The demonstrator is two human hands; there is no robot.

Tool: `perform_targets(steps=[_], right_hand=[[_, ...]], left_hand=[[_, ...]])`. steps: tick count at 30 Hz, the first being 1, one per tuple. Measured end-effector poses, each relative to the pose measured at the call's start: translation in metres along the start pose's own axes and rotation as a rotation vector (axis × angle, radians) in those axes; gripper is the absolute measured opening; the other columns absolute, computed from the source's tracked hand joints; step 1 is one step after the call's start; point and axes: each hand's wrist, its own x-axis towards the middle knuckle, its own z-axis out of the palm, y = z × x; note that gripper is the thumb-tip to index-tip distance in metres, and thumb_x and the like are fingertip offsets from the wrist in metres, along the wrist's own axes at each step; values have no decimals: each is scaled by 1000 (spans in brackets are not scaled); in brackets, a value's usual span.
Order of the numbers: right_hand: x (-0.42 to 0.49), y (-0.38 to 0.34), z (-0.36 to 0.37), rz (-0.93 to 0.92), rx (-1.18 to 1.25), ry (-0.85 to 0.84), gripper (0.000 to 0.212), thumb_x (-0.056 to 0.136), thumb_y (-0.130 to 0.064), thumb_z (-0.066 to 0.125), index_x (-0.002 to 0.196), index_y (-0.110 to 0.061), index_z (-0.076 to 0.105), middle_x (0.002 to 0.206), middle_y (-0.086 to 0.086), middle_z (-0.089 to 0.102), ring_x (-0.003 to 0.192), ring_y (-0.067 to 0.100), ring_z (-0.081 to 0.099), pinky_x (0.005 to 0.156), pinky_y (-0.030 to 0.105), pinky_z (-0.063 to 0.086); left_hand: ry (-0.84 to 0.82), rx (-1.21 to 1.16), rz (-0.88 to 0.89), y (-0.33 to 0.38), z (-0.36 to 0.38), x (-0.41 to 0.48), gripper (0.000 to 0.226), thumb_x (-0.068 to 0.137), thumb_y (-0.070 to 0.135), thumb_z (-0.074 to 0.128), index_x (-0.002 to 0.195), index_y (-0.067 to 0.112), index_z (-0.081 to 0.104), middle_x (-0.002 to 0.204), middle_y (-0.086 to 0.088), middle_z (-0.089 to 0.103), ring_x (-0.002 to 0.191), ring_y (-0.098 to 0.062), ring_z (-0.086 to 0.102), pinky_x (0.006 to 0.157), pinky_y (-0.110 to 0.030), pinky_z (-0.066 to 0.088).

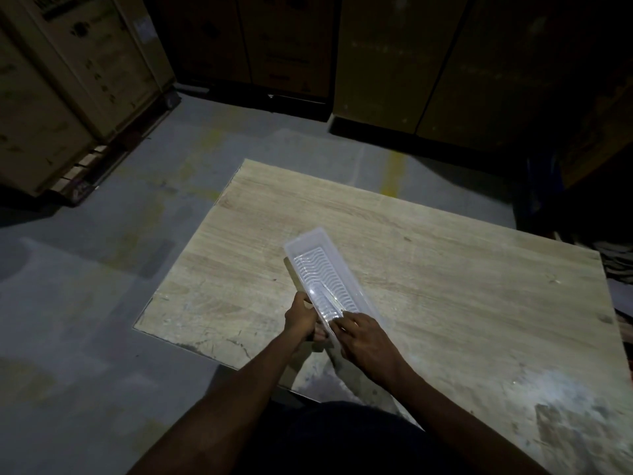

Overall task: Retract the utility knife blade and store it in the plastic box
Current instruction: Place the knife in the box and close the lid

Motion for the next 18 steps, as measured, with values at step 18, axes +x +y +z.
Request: perform_targets(steps=[18], right_hand=[[-19, 24, 10, 546, 336, 124, 39, 88, -31, 47, 124, -23, 61, 119, 6, 61, 107, 26, 54, 86, 42, 49]], left_hand=[[-118, -117, -97, -21, 9, -14, 33, 76, 4, 60, 105, 14, 48, 79, -25, 64, 53, -30, 58, 58, -46, 57]])
